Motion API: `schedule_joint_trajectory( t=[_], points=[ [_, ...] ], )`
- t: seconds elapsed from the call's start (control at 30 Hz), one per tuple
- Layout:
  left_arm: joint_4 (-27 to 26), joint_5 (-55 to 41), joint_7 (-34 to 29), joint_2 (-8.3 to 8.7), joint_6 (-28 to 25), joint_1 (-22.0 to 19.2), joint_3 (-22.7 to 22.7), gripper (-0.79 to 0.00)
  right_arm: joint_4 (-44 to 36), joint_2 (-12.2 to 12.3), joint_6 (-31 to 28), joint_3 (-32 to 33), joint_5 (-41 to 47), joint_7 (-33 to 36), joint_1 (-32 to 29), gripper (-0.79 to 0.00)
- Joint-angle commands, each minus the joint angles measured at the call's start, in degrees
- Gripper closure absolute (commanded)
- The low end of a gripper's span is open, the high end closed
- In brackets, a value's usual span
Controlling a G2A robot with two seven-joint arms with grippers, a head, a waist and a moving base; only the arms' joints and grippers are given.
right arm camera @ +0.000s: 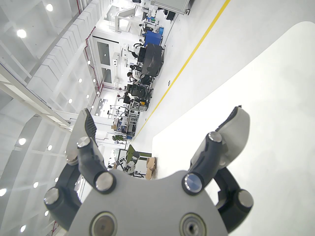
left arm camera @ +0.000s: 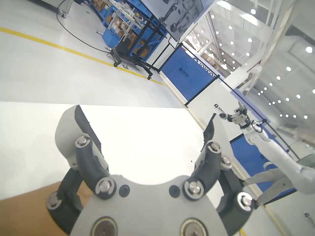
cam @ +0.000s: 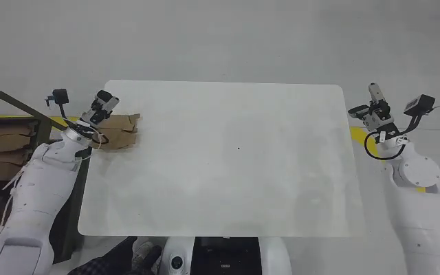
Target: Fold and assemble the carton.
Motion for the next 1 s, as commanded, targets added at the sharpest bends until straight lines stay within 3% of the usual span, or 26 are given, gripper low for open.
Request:
schedule_joint_trajectory(
  t=[0.0,0.23,0.8,0.97],
  points=[
    [1.2,-5.5,-4.8,0.78,0.0,1.1,-1.9,-0.785,0.0,0.0,0.0,0.0,0.0,0.0,0.0,-0.785],
    [0.6,-21.7,-16.0,1.68,0.0,4.8,-5.3,-0.785,0.0,0.0,0.0,0.0,0.0,0.0,0.0,-0.785],
    [0.6,-21.7,-16.0,1.68,0.0,4.8,-5.3,-0.785,0.0,0.0,0.0,0.0,0.0,0.0,0.0,-0.785],
    [0.0,-25.9,-18.2,1.77,5.5,5.9,-6.3,-0.785,0.0,0.0,0.0,0.0,0.0,0.0,0.0,-0.785]
  ],
)
